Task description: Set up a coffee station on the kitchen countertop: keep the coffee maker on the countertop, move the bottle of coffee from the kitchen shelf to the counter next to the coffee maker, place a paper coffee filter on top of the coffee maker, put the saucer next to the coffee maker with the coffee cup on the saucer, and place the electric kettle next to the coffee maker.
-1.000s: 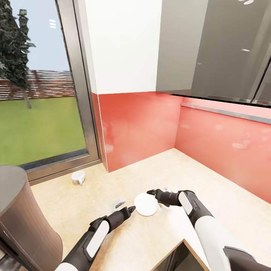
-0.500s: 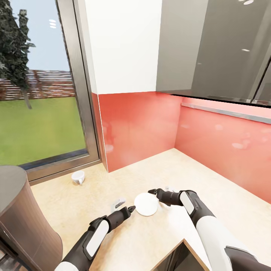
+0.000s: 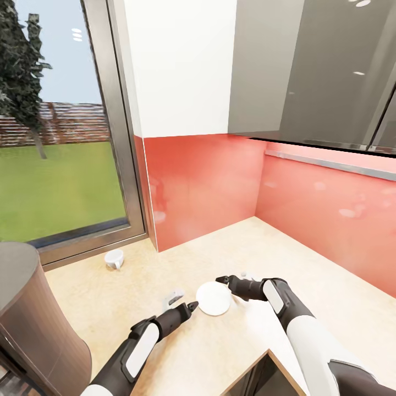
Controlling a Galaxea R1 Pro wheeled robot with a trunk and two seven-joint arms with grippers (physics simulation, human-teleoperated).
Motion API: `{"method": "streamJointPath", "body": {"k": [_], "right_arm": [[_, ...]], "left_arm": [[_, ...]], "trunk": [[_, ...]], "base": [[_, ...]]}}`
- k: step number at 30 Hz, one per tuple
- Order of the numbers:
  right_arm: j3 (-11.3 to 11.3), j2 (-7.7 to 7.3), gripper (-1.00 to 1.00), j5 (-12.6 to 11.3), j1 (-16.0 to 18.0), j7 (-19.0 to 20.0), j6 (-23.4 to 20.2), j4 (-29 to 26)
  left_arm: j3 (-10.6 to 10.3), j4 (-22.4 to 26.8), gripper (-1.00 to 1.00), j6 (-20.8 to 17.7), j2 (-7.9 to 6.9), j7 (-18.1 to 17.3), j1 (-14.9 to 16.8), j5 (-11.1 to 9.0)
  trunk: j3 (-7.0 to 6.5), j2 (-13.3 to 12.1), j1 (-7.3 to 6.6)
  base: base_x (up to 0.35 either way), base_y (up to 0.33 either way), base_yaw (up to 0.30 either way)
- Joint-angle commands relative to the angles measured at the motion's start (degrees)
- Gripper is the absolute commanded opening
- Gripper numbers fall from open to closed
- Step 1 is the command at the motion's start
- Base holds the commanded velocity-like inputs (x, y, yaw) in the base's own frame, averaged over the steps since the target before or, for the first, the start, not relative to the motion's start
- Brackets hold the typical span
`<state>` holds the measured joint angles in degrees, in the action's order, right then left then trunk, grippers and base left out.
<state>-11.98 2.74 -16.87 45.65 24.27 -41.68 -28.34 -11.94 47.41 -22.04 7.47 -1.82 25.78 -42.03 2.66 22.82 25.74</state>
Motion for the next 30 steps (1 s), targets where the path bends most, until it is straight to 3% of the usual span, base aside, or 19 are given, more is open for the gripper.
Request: {"method": "streamJointPath", "body": {"k": [1,13,23,30], "right_arm": [[-0.4,0.07,1.00,0.1,0.1,0.2,-0.4,0.0],[-0.4,0.07,1.00,0.1,0.1,0.3,-0.4,0.0],[-0.4,0.14,1.00,0.1,0.1,0.6,-0.4,1.5],[-0.3,0.19,1.00,0.1,0.1,4.2,-0.4,1.8]], "left_arm": [[0.0,-1.4,1.00,-0.4,0.02,-0.3,0.0,-0.2],[-0.2,-0.9,1.00,-0.2,0.00,-5.9,0.1,-0.1],[-0.1,-0.9,1.00,-0.3,-0.02,-7.2,0.1,-0.1],[0.0,-0.9,1.00,-0.3,-0.09,-7.3,0.1,-0.1]], "trunk": [[0.15,0.1,0.05],[0.15,0.1,0.05],[0.15,0.1,0.05],[0.15,0.1,0.05]], "base": [[0.000,0.000,0.000],[0.000,0.000,0.000],[0.000,0.000,0.000],[0.000,0.000,0.000]]}}
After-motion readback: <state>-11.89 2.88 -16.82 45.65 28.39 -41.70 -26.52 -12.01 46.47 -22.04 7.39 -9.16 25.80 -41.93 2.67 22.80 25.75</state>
